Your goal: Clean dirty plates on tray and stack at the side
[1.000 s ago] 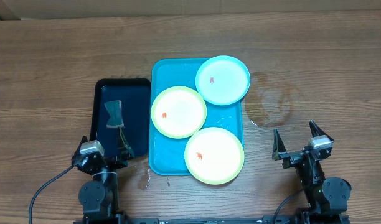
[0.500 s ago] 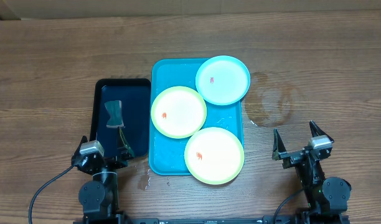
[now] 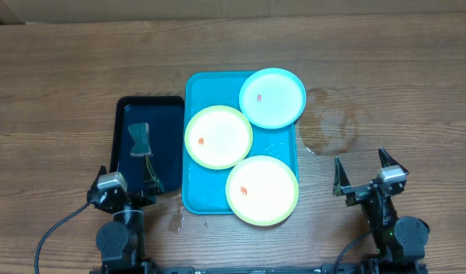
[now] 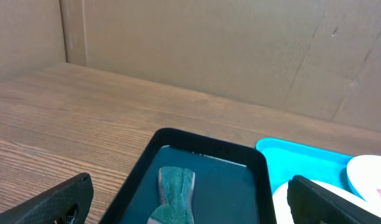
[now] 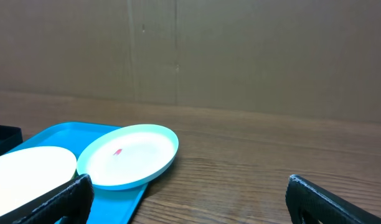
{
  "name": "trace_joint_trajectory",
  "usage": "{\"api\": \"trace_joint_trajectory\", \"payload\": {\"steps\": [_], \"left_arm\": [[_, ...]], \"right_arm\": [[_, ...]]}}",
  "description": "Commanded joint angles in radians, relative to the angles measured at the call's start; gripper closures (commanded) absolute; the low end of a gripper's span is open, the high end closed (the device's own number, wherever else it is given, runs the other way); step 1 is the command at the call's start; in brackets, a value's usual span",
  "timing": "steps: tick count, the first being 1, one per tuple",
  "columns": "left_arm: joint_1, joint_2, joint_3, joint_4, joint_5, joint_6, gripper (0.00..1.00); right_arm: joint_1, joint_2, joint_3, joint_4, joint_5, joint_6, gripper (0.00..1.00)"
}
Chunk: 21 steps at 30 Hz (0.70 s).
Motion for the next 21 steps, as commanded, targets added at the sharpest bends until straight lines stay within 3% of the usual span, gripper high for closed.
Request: {"api": "trace_joint_trajectory", "payload": {"steps": [1, 7, 13, 21], "left_arm": [[-0.008, -0.009, -0.003, 0.006, 0.007, 0.015, 0.00], [-0.008, -0.009, -0.003, 0.008, 0.023, 0.015, 0.00], [-0.008, -0.009, -0.003, 0.000, 0.161, 0.014, 0.00], [-0.007, -0.008, 0.006, -0.015, 0.198, -0.083, 0.00]], "right_arm": [[-0.001, -0.009, -0.011, 0.005, 0.002, 0.002, 0.00], [-0.001, -0.009, -0.011, 0.006, 0.002, 0.002, 0.00], [-0.001, -0.009, -0.011, 0.005, 0.002, 0.002, 0.00], [-0.001, -0.009, -0.011, 0.005, 0.002, 0.002, 0.00]]}}
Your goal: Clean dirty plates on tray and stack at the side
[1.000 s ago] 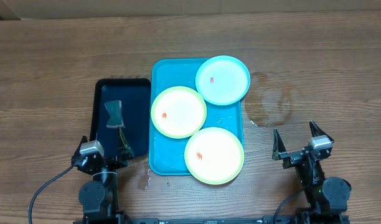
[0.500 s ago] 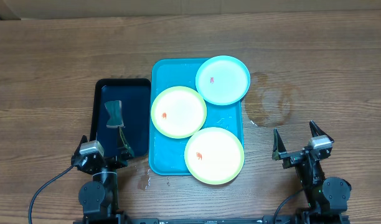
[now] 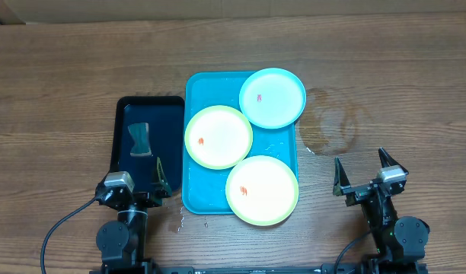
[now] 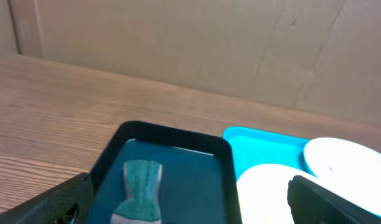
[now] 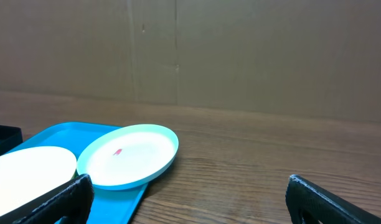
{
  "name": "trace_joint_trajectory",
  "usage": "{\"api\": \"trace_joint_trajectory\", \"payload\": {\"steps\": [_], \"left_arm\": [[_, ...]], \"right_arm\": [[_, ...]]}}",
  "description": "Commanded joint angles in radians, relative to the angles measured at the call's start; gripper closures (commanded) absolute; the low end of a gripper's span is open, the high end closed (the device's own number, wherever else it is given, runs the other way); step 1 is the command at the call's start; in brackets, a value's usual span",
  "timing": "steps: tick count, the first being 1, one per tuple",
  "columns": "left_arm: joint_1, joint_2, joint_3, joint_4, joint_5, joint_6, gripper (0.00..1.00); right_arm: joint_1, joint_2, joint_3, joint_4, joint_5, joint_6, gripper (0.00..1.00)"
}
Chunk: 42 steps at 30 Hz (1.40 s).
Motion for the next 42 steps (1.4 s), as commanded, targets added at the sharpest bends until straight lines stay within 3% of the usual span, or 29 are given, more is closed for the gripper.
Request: {"api": "trace_joint_trajectory", "payload": {"steps": [1, 42], "left_arm": [[-0.007, -0.008, 0.009, -0.003, 0.068, -0.056, 0.00], [-0.006, -0.007, 0.014, -0.029, 0.077, -0.085, 0.00]], "right_arm": [[-0.001, -0.009, -0.011, 0.005, 0.002, 0.002, 0.00], [-0.001, -0.009, -0.011, 0.006, 0.001, 0.002, 0.00]]}}
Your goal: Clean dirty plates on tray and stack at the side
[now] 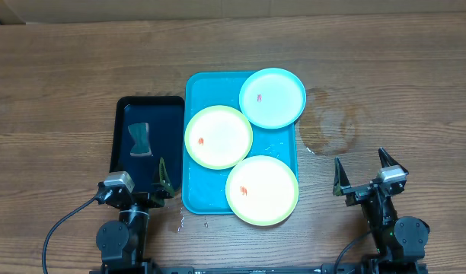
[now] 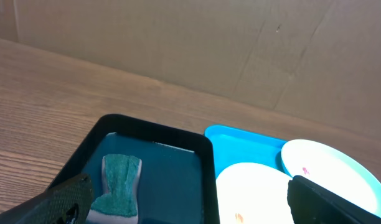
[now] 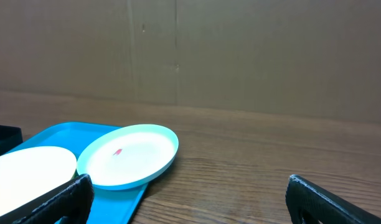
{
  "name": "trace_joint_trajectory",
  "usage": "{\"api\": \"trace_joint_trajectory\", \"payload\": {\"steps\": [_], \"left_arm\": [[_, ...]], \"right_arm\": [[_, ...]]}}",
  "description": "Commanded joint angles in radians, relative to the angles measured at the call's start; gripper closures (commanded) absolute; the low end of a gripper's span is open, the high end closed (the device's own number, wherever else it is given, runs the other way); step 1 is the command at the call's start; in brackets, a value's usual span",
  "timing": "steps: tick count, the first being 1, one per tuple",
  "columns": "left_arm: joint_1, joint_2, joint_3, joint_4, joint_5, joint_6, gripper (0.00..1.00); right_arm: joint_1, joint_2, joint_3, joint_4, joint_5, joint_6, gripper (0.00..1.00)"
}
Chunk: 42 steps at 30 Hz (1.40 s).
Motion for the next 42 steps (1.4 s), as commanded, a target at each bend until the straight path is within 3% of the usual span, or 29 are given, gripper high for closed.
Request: {"api": "trace_joint_trajectory", "payload": {"steps": [1, 11, 16, 22, 30, 42], "left_arm": [[-0.006, -0.007, 0.010, -0.018, 0.031, -0.011, 0.00], [-0.006, -0.007, 0.025, -0.011, 0.159, -0.032, 0.00], [-0.006, -0.007, 0.129, -0.064, 0.219, -0.040, 0.00], [-0.006, 0.039, 0.393, -0.222, 0.232, -0.051, 0.00], [-0.006, 0.296, 0.773, -0.499, 0.248, 0.000, 0.00], [-0.006, 0.914, 1.466, -1.147, 0.284, 0.235, 0.00]], "right_arm": [[-0.001, -0.009, -0.011, 0.015, -0.002, 0.003, 0.00], [-0.001, -0.009, -0.011, 0.096, -0.360, 0.063, 0.00], [-0.002, -0.009, 0.005, 0.101, -0.369, 0.295, 0.00], [-0.002, -0.008, 0.098, 0.007, -0.336, 0.312, 0.00], [-0.002, 0.134, 0.435, -0.220, -0.262, 0.306, 0.00], [-0.002, 0.797, 1.147, -0.781, -0.263, 0.243, 0.00]]}}
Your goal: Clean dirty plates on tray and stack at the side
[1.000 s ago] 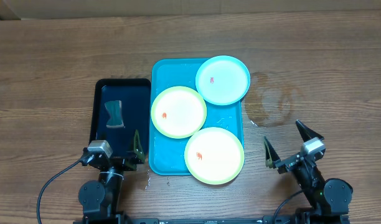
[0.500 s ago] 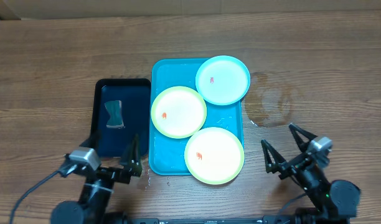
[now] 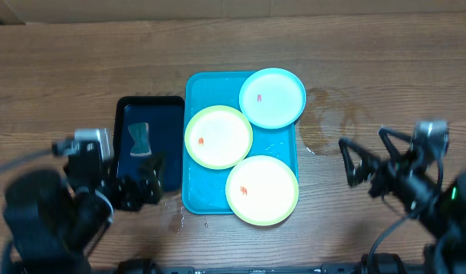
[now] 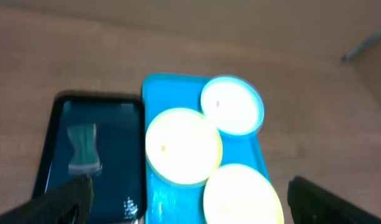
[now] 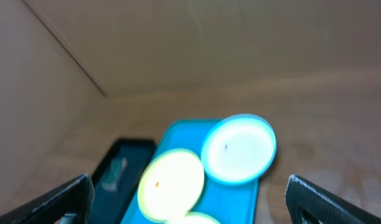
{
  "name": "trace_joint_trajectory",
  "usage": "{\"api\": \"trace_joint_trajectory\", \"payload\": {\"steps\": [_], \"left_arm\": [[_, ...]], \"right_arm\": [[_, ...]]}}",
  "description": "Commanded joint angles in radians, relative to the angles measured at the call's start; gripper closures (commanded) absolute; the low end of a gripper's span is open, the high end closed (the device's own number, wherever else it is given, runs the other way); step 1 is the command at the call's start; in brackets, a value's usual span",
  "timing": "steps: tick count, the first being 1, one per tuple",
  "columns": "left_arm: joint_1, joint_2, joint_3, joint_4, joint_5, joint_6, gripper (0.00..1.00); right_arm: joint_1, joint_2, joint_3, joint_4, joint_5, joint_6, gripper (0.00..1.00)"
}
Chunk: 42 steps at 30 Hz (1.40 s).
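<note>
Three dirty plates lie on the blue tray (image 3: 191, 190): a light blue plate (image 3: 272, 97) at the back right, a green-rimmed plate (image 3: 218, 137) in the middle and a second green-rimmed plate (image 3: 262, 190) in front. Each carries a small red smear. My left gripper (image 3: 130, 179) hangs open and empty over the front of the black tray (image 3: 168, 129), blurred. To the right of the blue tray, my right gripper (image 3: 368, 156) is also open and empty. Both wrist views look down on the plates, with the middle one (image 4: 183, 146) (image 5: 170, 183) in each.
A green sponge (image 3: 140, 139) lies in the black tray, left of the blue tray. Faint water rings (image 3: 328, 125) mark the wooden table to the right of the blue tray. Cables trail from both arms at the front edge.
Both arms have lifted from their low rest at the table's front edge. Their wrist cameras now look down on the trays from higher up. Both grippers remain open and empty.
At first both grippers rested low and open at the front edge, the left facing the black tray. Over the following moments the left wrist turned rightward toward the blue tray while the right arm stayed still. Now both arms are raised; plates and sponge are unmoved.
</note>
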Motion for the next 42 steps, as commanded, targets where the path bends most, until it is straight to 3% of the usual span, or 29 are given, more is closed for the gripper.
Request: {"api": "trace_joint_trajectory", "payload": {"steps": [1, 6, 11, 13, 14, 16, 17, 19, 23, 28, 37, 39, 42], "left_arm": [[-0.006, 0.169, 0.159, -0.095, 0.018, 0.084, 0.00], [-0.006, 0.337, 0.260, -0.170, 0.032, 0.075, 0.00], [-0.006, 0.451, 0.259, -0.235, 0.032, 0.099, 0.00], [-0.006, 0.484, 0.257, -0.259, 0.030, 0.103, 0.00], [-0.006, 0.505, 0.253, -0.272, 0.033, 0.103, 0.05], [-0.006, 0.540, 0.242, -0.296, 0.029, 0.103, 0.85], [-0.006, 0.556, 0.232, -0.309, 0.025, 0.103, 0.96], [-0.006, 0.580, 0.208, -0.320, 0.020, 0.103, 0.96], [-0.006, 0.604, 0.131, -0.302, 0.011, 0.103, 0.96], [-0.006, 0.606, 0.044, -0.274, -0.011, 0.086, 0.96], [-0.007, 0.612, -0.020, -0.214, -0.032, 0.041, 0.96], [-0.007, 0.612, -0.020, -0.212, -0.039, 0.041, 0.96], [-0.007, 0.612, -0.020, -0.212, -0.039, 0.042, 0.96]], "right_arm": [[-0.002, 0.191, 0.174, -0.118, 0.013, -0.048, 0.00], [-0.002, 0.507, 0.397, -0.337, -0.108, -0.047, 0.00], [-0.002, 0.744, 0.432, -0.325, -0.506, -0.042, 0.00], [-0.002, 0.814, 0.432, -0.327, -0.518, -0.013, 0.00], [0.000, 0.848, 0.431, -0.336, -0.517, 0.013, 0.08], [0.013, 0.904, 0.431, -0.353, -0.511, 0.011, 0.31], [0.029, 0.925, 0.427, -0.355, -0.481, 0.011, 0.43], [0.066, 0.945, 0.424, -0.356, -0.399, 0.018, 0.62], [0.177, 0.959, 0.423, -0.354, -0.122, 0.169, 0.84], [0.319, 0.960, 0.420, -0.352, 0.132, 0.354, 0.95], [0.472, 0.964, 0.352, -0.167, 0.200, 0.396, 0.94], [0.482, 0.966, 0.336, -0.143, 0.260, 0.398, 0.74], [0.487, 0.965, 0.312, -0.118, 0.304, 0.404, 0.58]]}}
